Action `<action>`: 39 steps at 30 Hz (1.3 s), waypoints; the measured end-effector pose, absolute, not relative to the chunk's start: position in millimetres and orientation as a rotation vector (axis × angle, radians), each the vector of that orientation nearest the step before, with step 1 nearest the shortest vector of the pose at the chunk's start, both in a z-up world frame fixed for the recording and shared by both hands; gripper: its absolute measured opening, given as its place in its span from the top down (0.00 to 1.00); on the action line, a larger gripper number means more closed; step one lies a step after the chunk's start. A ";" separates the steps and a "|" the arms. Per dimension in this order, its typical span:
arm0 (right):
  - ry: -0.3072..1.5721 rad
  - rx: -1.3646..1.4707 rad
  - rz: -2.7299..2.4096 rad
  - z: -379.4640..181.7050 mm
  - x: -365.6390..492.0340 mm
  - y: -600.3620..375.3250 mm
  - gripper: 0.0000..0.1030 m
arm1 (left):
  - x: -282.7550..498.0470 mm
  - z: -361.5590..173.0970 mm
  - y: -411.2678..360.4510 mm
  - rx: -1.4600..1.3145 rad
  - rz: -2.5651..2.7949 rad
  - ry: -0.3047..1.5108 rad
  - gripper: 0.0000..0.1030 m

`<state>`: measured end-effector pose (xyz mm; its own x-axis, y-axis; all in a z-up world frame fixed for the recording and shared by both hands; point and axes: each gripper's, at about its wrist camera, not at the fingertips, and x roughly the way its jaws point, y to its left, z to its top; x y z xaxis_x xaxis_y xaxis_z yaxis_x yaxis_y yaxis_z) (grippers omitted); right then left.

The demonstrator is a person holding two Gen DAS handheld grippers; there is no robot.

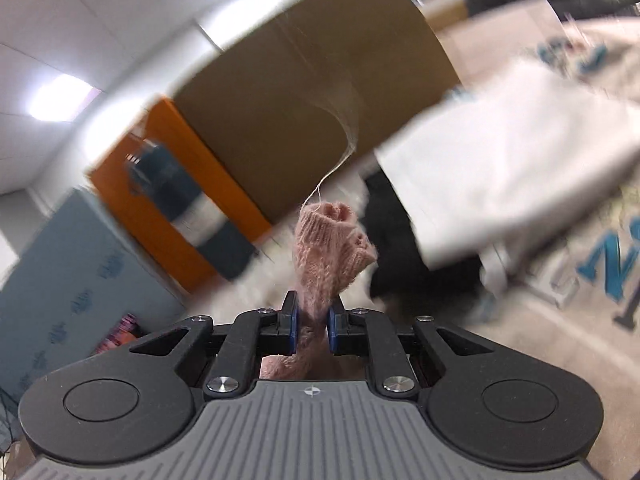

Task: Fold clothes

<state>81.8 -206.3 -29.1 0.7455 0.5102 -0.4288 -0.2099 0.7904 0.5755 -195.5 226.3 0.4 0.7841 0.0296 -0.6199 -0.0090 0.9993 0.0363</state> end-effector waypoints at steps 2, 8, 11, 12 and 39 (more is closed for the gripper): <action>0.613 0.498 0.351 -32.1 80.2 -205.0 0.77 | -195.2 4.3 224.7 0.057 0.035 0.652 0.31; 0.466 0.543 0.226 -29.1 63.2 -221.8 0.48 | -190.7 15.9 227.5 0.054 0.045 0.600 0.15; 0.356 0.567 0.262 -24.9 50.8 -223.9 0.34 | -185.7 17.2 227.6 0.042 0.028 0.592 0.10; 0.315 0.565 0.285 -22.8 46.7 -223.2 0.34 | -184.1 16.1 225.7 0.055 0.024 0.598 0.10; 0.853 0.603 1.069 -16.2 -0.7 -87.4 0.20 | -293.4 5.5 107.6 0.351 -0.135 0.339 0.80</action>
<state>-0.7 -87.4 -16.2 0.2264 0.9260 -0.3021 -0.5008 0.3767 0.7793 -293.4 107.6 5.5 0.9348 -0.0710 -0.3481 0.1875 0.9309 0.3135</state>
